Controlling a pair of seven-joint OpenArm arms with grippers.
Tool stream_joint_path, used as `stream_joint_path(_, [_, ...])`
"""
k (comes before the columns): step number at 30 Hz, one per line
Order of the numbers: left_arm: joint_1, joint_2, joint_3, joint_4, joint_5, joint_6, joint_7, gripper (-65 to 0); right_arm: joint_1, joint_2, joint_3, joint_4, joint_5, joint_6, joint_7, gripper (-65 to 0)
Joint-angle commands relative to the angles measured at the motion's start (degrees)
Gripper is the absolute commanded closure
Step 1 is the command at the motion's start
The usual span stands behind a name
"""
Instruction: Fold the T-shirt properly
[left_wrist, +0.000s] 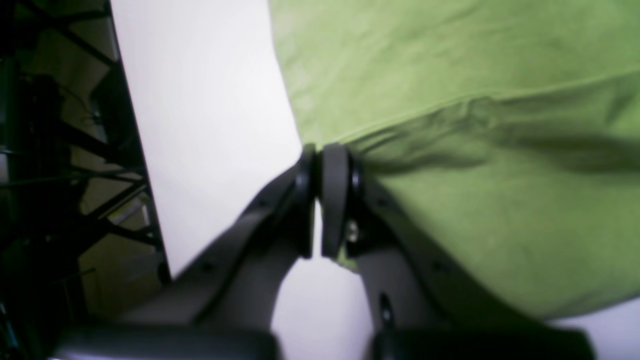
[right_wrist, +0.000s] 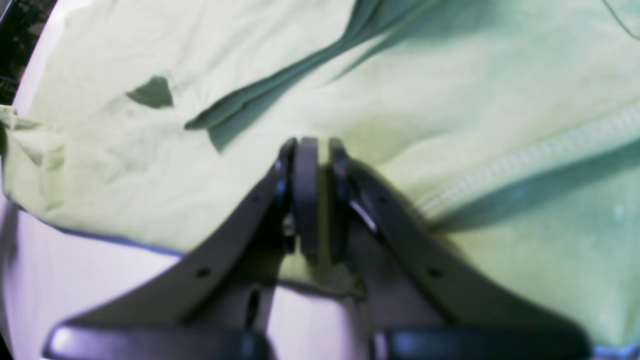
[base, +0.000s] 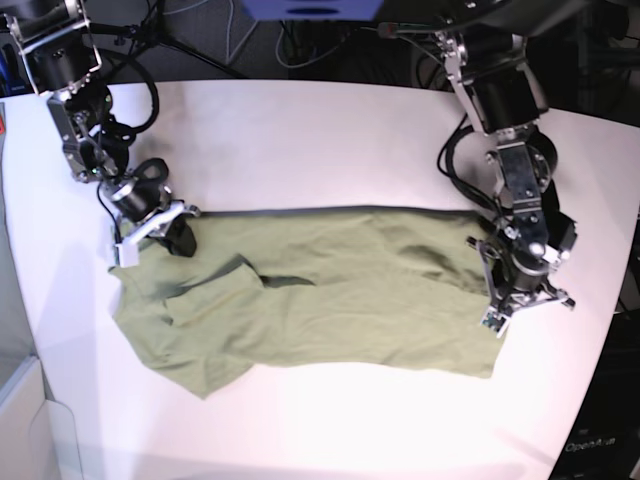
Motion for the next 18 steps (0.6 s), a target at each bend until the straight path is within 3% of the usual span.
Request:
stream_joint_path(1, [-2.26,-0.59,0.16,0.63,-0.44,0.53,-1.09,-2.3,0.84,0.80,0.27,0.72,0.48,0.69,1.39,-2.8])
stream_joint_path(14, [-3.67,-0.68,0.16,0.90,-0.17,0.53,-1.09,-3.6,0.84,0.80,0.35,0.89,0.48,0.69,1.39,-2.8])
stream_joint_path(18, [-2.00,-0.68,-0.02,0.98,1.23,0.53,-1.18,-21.1,0.84,0.88,0.35,0.89,0.48,0.69,1.39,-2.8])
